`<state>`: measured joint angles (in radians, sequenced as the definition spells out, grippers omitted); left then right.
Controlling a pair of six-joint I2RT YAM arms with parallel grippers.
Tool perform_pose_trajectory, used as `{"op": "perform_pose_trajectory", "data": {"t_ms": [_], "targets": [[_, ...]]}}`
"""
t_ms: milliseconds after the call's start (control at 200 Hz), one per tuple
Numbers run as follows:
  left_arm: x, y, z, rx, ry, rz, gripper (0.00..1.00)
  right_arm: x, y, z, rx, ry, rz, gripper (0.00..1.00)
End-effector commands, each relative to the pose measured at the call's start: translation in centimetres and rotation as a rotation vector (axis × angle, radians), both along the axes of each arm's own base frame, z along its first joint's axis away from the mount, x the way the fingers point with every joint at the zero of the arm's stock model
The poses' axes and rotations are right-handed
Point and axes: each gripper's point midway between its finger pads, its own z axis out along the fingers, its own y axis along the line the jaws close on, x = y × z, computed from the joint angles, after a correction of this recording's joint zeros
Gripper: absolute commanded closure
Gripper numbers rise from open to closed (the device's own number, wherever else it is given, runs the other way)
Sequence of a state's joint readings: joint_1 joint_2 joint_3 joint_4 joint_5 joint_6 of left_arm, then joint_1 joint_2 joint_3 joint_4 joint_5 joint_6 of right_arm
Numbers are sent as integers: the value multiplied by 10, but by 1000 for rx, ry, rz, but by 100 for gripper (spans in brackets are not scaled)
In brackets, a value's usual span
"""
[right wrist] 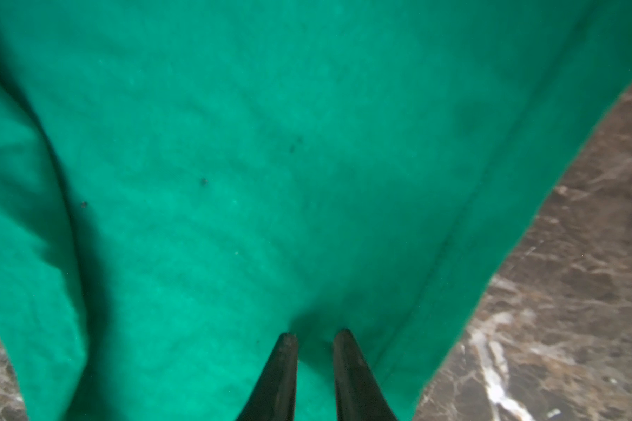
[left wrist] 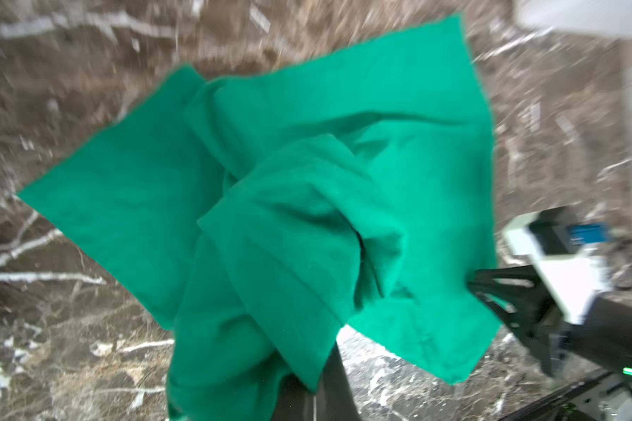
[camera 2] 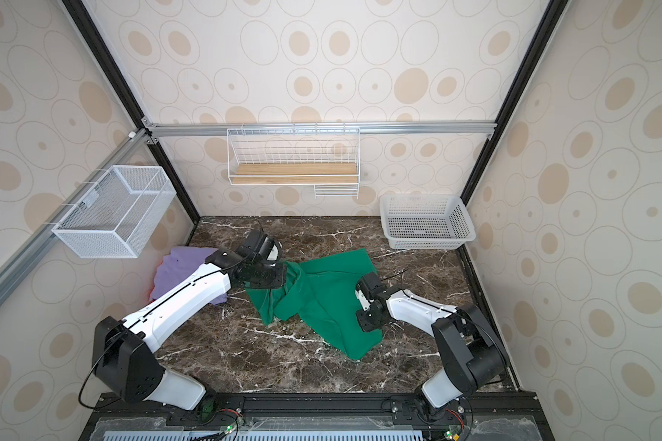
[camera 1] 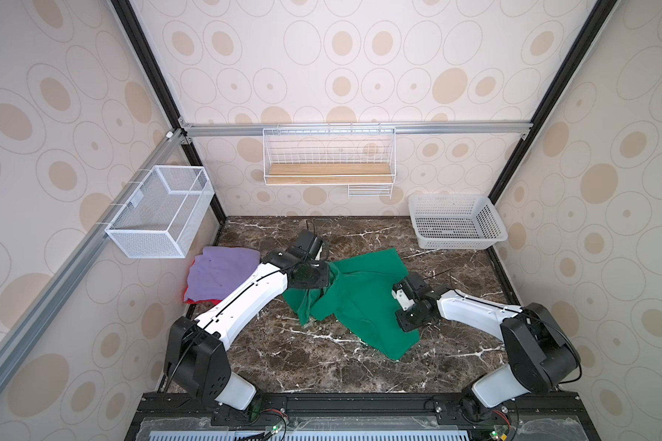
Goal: Fold and stack t-shirts
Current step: Smooth out the T-shirt at the center of the board.
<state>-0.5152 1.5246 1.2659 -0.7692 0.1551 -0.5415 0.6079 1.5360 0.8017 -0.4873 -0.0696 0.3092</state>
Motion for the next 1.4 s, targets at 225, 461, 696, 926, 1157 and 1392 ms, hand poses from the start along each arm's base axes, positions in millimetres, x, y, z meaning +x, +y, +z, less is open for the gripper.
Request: {"op": "perform_pose_trajectory", "data": {"t_ms": [225,461,696,926,1157,1392], "targets": [[-57,25,-63,150,242,-56,100,0,7,-3,-16,34,26,76],[-102,26,-59,166,299,-133,46,32,18,22,-29,-46,16,76],[-47,63,6,62,66,166,10,55,39,22,-16,-31,25,75],[1,83,-35,126,151,256,100,58,50,-7,-24,49,43,100],[27,98,-94,197,267,317,100,55,50,-6,-9,42,49,100],[36,106,-120,223,345,359,100,49,51,-9,7,67,43,100]]}}
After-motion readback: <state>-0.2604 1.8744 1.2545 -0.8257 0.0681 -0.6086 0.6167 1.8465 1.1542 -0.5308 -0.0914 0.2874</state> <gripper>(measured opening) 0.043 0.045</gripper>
